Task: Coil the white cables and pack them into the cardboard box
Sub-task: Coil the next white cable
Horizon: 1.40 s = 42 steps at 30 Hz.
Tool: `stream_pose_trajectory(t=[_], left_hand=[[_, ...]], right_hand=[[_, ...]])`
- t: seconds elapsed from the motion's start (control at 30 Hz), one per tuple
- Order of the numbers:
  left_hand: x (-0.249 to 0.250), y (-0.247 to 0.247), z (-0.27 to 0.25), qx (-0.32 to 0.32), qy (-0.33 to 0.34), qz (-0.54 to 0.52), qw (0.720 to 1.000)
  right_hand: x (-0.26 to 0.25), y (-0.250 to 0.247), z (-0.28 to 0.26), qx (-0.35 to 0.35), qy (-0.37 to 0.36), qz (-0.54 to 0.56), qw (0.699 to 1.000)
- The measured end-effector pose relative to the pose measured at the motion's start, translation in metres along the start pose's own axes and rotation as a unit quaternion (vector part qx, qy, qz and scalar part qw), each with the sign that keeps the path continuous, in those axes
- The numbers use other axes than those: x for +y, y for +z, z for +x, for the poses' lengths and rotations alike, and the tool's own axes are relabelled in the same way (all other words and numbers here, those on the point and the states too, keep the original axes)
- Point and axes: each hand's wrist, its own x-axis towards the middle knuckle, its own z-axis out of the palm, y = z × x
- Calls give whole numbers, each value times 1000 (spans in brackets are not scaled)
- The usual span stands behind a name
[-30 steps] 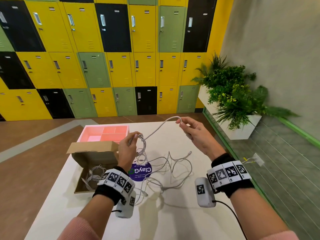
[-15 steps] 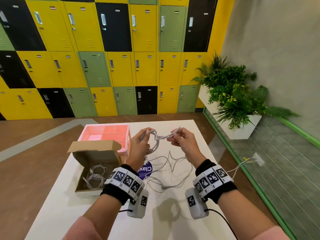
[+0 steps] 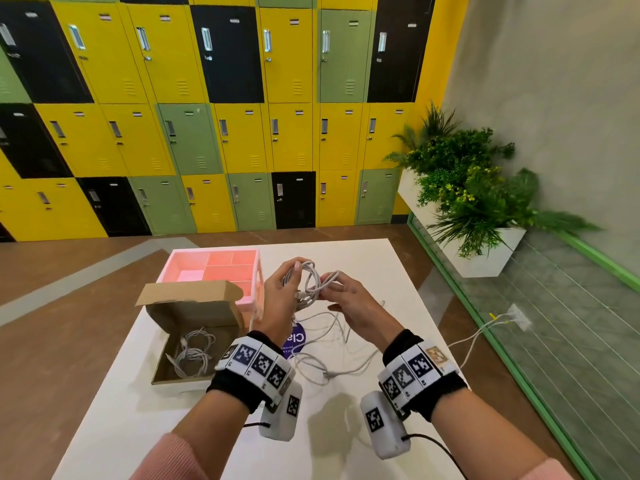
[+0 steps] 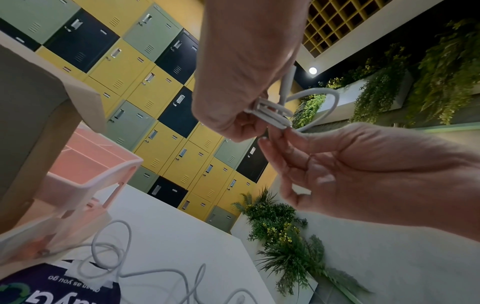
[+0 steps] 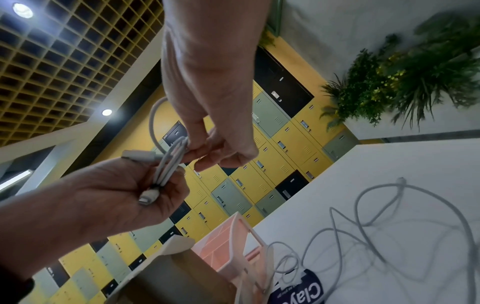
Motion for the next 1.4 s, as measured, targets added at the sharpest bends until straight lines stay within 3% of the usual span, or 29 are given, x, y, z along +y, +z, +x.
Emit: stream_pose_trajectory(t=[0.23, 0.37, 0.5, 0.87, 1.07, 1.23, 1.4], left_hand=[[-2, 3, 1, 29, 33, 14, 999], [-4, 5, -1, 31, 46, 33, 998], [-4, 7, -2, 12, 32, 32, 999], [-9, 1, -4, -9, 35, 93, 995], [-7, -1, -4, -48, 22, 95, 994], [-4, -13, 0, -112, -18, 129, 985], [7, -20, 8, -163, -35, 197, 966]], right_hand=[[-2, -8, -4, -96, 58, 31, 993], [-5, -1, -7, -34, 31, -32, 998], [2, 5, -2, 37, 20, -27, 999], [-5, 11, 0, 24, 158, 22, 987], [-8, 7, 2, 21, 129, 55, 990], [-8, 3, 0, -1, 83, 16, 996], [-9, -9, 0, -51, 99, -35, 993]])
